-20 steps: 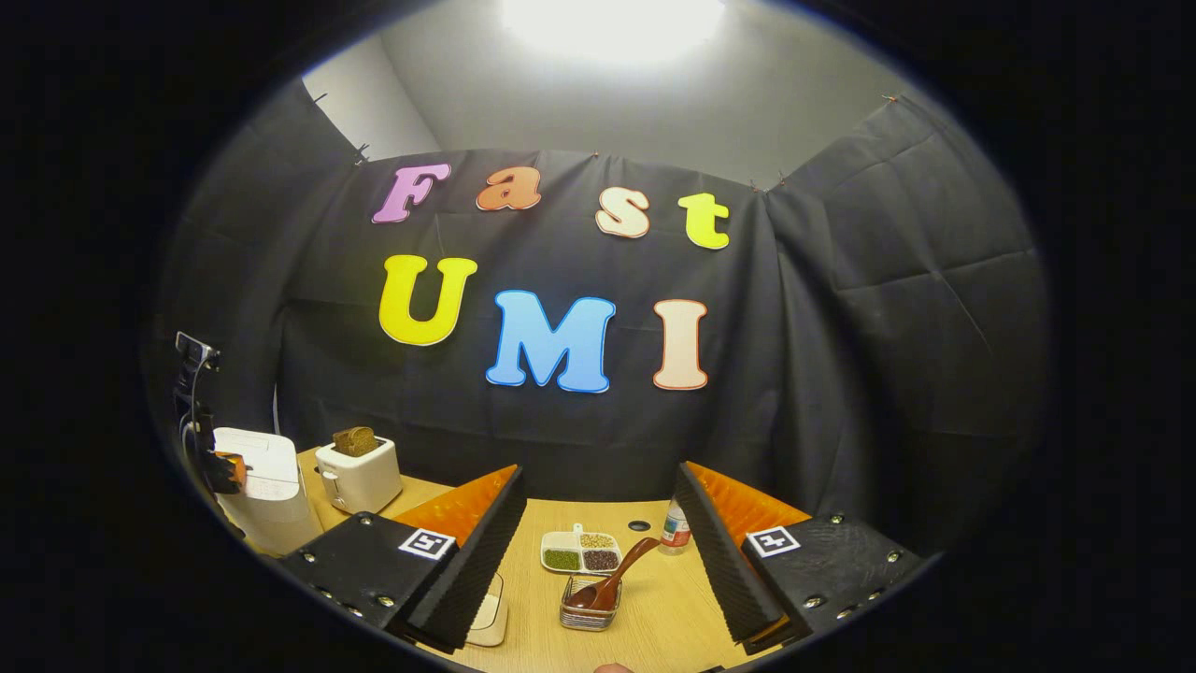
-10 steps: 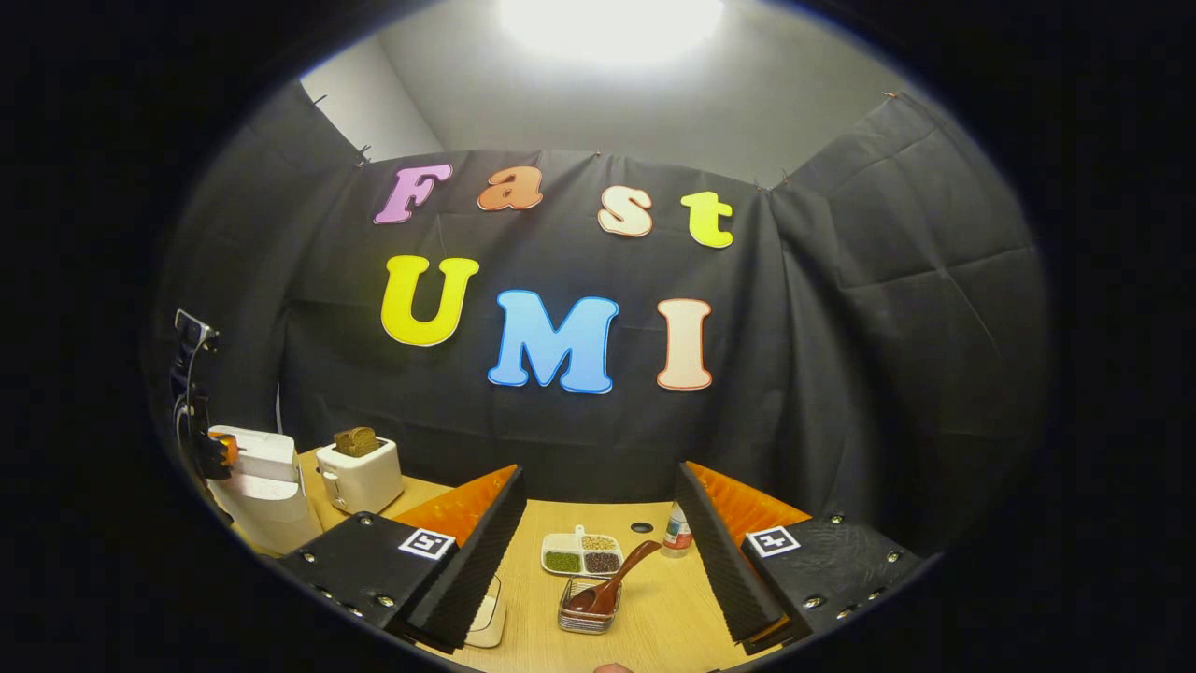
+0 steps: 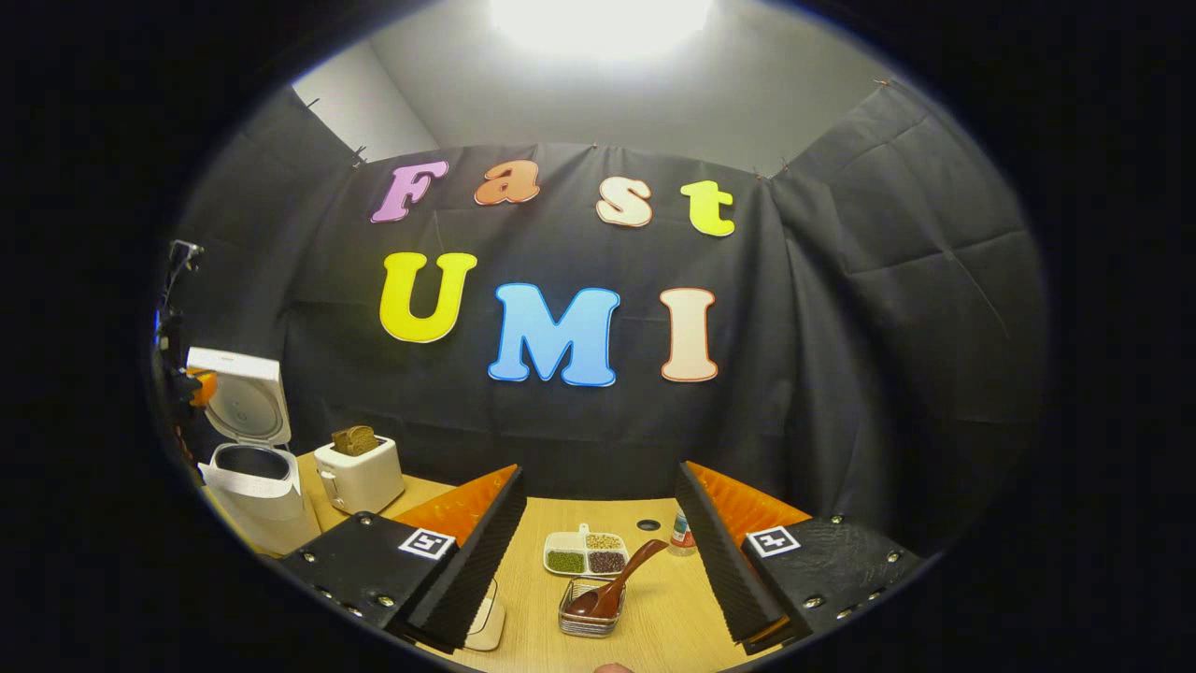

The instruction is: Close the left gripper, press the button to open the rice cooker; take a wooden spoon from the chopstick holder with the right hand, scoop a spoonful of rice and pour it into the rice cooker, then put the wooden spoon back into the chopstick holder.

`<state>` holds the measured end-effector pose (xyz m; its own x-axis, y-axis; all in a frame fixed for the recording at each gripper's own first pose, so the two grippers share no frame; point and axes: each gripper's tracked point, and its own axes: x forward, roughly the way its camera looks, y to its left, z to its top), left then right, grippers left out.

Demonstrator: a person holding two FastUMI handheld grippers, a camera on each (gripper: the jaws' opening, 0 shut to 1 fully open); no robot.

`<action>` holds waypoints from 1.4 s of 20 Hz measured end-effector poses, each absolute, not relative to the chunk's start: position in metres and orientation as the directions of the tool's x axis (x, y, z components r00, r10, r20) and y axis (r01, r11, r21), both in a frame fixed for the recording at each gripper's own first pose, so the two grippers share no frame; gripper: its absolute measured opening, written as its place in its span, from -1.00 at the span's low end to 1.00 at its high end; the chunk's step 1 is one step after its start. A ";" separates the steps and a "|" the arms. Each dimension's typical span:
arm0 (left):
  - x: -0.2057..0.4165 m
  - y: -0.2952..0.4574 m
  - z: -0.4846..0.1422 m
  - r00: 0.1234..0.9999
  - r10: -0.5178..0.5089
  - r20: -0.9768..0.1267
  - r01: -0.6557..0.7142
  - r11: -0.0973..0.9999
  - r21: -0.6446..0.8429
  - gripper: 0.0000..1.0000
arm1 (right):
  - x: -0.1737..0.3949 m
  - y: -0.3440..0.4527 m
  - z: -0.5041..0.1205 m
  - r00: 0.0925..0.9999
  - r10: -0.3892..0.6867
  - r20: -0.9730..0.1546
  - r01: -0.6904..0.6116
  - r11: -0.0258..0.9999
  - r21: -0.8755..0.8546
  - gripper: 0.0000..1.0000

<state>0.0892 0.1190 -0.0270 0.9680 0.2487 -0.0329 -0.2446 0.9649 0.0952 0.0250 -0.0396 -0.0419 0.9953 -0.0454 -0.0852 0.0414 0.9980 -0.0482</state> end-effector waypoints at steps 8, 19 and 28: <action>0.049 0.065 0.018 0.985 0.172 0.035 -0.174 0.982 0.069 1.00 | 0.067 -0.064 -0.073 0.985 -0.070 -0.160 0.065 0.997 -0.037 0.95; 0.018 0.057 0.012 0.977 0.210 -0.019 -0.209 0.976 0.056 1.00 | 0.121 -0.101 -0.165 0.911 -0.079 -0.404 0.117 0.991 0.070 0.96; -0.002 0.052 0.016 0.966 0.256 -0.041 -0.252 0.964 0.082 1.00 | 0.135 -0.103 -0.257 0.791 0.005 -0.612 0.137 0.973 0.185 0.98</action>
